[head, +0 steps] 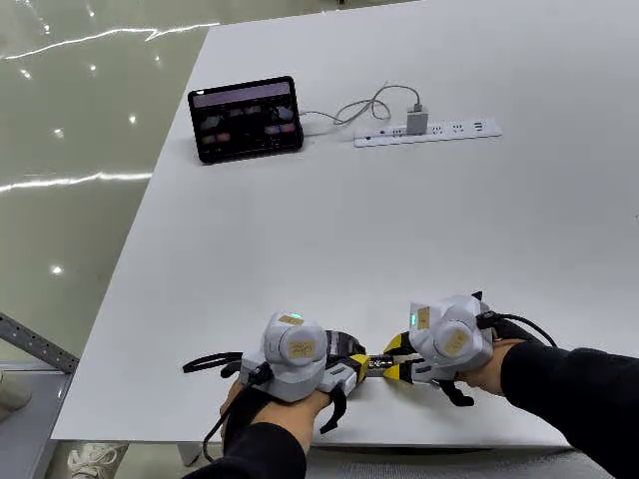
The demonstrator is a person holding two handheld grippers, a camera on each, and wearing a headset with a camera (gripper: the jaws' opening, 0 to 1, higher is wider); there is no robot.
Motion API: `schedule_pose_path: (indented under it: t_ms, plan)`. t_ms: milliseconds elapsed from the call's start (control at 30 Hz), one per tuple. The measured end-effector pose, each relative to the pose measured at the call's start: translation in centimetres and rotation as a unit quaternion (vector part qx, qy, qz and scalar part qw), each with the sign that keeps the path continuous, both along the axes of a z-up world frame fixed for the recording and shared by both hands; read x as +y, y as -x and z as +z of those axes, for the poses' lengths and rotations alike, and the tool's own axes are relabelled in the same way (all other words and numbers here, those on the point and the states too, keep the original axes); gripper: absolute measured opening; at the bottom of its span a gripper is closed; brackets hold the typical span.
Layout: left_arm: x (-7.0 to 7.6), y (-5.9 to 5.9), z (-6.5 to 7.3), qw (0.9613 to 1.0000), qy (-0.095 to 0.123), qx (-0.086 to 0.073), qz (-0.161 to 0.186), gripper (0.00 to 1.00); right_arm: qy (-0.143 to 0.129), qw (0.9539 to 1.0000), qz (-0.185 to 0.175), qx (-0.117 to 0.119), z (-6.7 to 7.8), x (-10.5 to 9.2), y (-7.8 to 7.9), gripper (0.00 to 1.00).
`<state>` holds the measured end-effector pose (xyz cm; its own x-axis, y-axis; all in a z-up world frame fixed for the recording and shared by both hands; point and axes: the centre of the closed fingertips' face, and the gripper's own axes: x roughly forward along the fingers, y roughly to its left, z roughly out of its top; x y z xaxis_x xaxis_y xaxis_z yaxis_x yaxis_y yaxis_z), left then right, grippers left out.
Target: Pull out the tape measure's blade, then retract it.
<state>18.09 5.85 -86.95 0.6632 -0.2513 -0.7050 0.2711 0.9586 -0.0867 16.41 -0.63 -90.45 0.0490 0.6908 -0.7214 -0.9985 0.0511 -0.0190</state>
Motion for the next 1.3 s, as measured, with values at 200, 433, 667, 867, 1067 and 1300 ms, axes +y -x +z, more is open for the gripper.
schedule_pose_path:
  t_ms: [200, 433, 667, 867, 1067, 1300]
  plan:
    - [0.0, 0.0, 0.0, 1.0, 0.0, 0.0, 0.0, 0.56, 0.001, 1.0, -0.001, 0.004, 0.0, 0.3, 0.0, 0.11]
    - [0.0, 0.0, 0.0, 1.0, 0.001, 0.0, 0.0, 0.56, 0.0, 1.0, 0.0, 0.002, 0.0, 0.5, 0.0, 0.11]
    - [0.0, 0.0, 0.0, 1.0, 0.004, 0.001, 0.002, 0.56, 0.002, 1.0, 0.004, -0.004, 0.0, 0.7, 0.0, 0.11]
    - [0.3, 0.0, 0.2, 0.9998, 0.017, 0.002, 0.006, 0.55, -0.001, 0.9999, 0.006, -0.013, 0.0, 0.8, 0.0, 0.1]
    - [0.3, 0.0, 0.2, 0.9998, 0.021, 0.004, 0.007, 0.55, -0.006, 0.9999, 0.005, -0.009, 0.1, 0.8, -0.1, 0.1]
    - [0.2, 0.0, 0.2, 0.9998, 0.021, 0.004, 0.005, 0.55, -0.007, 0.9999, 0.009, -0.004, 0.1, 1.2, -0.1, 0.1]
